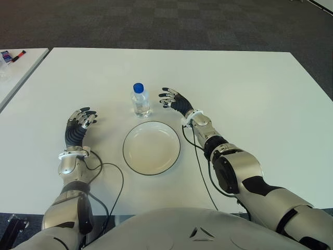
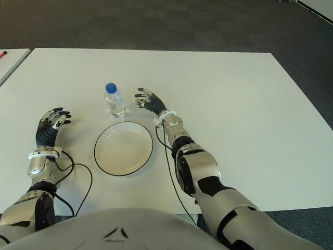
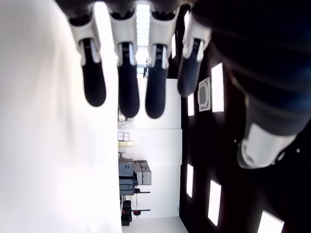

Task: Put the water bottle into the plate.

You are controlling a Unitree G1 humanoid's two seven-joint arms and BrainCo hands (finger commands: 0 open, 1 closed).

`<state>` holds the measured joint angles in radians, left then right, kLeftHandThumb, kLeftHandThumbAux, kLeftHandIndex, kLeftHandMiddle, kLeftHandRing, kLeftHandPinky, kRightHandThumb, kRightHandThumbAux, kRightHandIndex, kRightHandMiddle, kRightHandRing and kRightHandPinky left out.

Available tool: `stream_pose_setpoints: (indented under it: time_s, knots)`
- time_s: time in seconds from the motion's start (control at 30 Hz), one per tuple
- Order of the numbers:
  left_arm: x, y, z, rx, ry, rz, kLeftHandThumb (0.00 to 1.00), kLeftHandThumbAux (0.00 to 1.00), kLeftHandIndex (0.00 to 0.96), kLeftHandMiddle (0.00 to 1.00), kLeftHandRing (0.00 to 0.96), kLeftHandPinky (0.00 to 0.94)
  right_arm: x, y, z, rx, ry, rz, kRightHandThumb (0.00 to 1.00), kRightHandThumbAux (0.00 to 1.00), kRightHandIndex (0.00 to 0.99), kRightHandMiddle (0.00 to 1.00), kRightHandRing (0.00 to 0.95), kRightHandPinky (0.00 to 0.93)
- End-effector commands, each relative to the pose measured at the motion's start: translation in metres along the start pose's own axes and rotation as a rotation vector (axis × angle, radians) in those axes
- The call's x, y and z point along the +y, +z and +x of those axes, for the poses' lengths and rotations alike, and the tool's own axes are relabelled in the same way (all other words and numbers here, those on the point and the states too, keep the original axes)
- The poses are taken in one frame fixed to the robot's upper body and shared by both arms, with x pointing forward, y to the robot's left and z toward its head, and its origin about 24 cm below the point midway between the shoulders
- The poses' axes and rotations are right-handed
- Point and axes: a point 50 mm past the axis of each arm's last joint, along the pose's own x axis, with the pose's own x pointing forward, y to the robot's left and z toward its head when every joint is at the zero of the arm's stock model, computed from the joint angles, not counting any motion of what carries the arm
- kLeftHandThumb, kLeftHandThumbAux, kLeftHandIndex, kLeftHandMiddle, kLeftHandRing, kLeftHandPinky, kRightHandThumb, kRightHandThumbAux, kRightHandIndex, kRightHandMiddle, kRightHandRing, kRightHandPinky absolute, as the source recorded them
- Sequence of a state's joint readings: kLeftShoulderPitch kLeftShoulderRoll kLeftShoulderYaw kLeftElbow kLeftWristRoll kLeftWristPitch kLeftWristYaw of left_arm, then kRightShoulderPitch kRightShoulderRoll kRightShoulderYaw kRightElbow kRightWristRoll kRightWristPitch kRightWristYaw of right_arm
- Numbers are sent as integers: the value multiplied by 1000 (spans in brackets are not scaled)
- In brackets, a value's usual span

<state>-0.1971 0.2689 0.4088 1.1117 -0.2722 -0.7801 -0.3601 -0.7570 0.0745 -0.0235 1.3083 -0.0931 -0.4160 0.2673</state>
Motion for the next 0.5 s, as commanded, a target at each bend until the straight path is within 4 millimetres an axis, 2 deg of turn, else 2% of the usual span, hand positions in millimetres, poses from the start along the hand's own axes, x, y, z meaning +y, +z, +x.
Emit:
stream_pose_setpoints:
  time_s: [0.03, 0.5]
  knots:
    - [-14, -22, -14, 105, 14, -40, 169, 660, 301, 385, 379, 394, 16, 2, 6, 2, 30, 51, 174, 707, 93, 210, 243, 281]
    - [-27, -13, 5, 72, 82, -54, 197, 685, 261, 348, 357, 379, 22, 2, 8, 18, 40, 83, 164, 655, 81, 172, 202, 246]
